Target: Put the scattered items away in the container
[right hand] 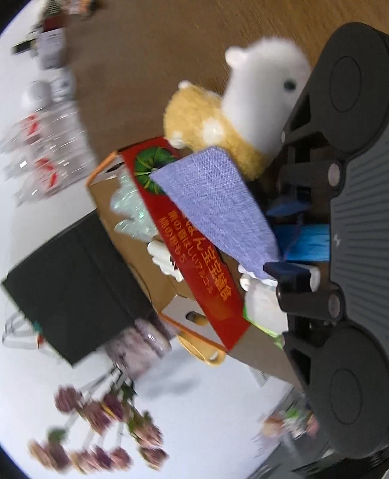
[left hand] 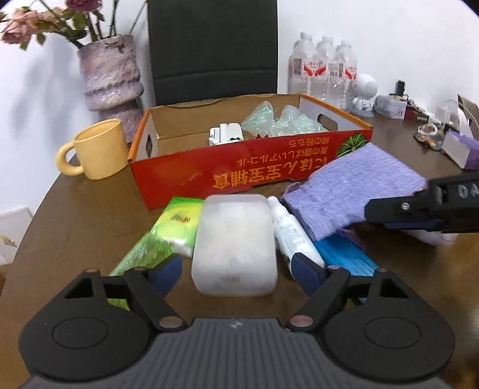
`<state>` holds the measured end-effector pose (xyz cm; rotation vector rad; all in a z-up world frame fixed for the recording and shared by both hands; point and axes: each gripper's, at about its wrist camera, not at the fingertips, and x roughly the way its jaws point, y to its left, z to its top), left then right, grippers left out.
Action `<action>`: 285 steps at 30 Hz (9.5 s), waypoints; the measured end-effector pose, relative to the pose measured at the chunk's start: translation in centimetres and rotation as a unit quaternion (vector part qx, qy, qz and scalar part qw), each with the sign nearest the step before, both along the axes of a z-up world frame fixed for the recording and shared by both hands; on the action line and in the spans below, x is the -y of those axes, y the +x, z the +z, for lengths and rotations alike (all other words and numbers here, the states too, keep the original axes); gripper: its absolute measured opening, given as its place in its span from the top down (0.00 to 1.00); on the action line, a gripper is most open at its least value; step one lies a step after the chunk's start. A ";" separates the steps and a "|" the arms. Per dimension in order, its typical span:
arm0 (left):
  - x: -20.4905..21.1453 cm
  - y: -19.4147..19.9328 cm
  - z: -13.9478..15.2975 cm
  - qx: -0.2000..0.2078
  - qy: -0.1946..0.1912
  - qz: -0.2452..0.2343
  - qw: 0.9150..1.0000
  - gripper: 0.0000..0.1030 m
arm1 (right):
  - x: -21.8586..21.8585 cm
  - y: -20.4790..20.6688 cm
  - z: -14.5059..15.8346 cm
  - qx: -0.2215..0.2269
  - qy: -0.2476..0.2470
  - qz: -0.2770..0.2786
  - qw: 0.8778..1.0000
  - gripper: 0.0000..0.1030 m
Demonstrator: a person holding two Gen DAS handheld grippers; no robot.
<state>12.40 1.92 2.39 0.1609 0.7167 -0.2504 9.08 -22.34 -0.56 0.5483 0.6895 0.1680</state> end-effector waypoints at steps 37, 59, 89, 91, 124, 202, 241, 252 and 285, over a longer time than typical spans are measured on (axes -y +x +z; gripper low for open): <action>1.2 -15.5 -0.4 -0.009 -0.030 0.032 0.999 0.19 | 5.3 -13.1 0.5 -0.016 -0.167 0.043 0.985 0.22; 0.3 -14.8 -0.4 -0.015 -0.055 0.019 0.998 0.27 | 4.4 -14.4 1.1 -0.034 -0.281 0.026 0.959 0.12; 0.4 -14.6 -1.3 -0.026 -0.056 0.025 0.998 0.35 | -1.2 -18.1 0.8 0.068 -0.301 0.116 0.944 0.00; 0.3 -14.8 -1.5 -0.024 -0.056 0.026 0.998 0.35 | -0.6 -17.2 0.4 0.034 -0.269 0.092 0.958 0.00; -2.5 1.5 11.4 0.025 -0.146 0.034 0.988 0.36 | -1.5 -0.7 12.8 0.108 -0.204 0.108 0.967 0.91; -0.9 0.3 6.5 -0.096 -0.043 0.101 0.989 0.01 | -3.0 1.9 8.5 -0.086 -0.196 0.113 0.970 0.14; 0.5 -12.8 -2.5 0.010 -0.007 0.115 0.993 0.00 | -4.0 -11.6 -2.4 0.004 -0.266 0.038 0.963 0.06; 0.5 -12.8 -2.9 0.016 -0.017 0.121 0.992 0.00 | -3.8 -11.6 -2.7 0.005 -0.263 0.031 0.964 0.00; 0.4 -12.6 -3.0 0.014 -0.023 0.122 0.992 0.00 | -3.8 -11.5 -2.8 0.009 -0.262 0.029 0.965 0.00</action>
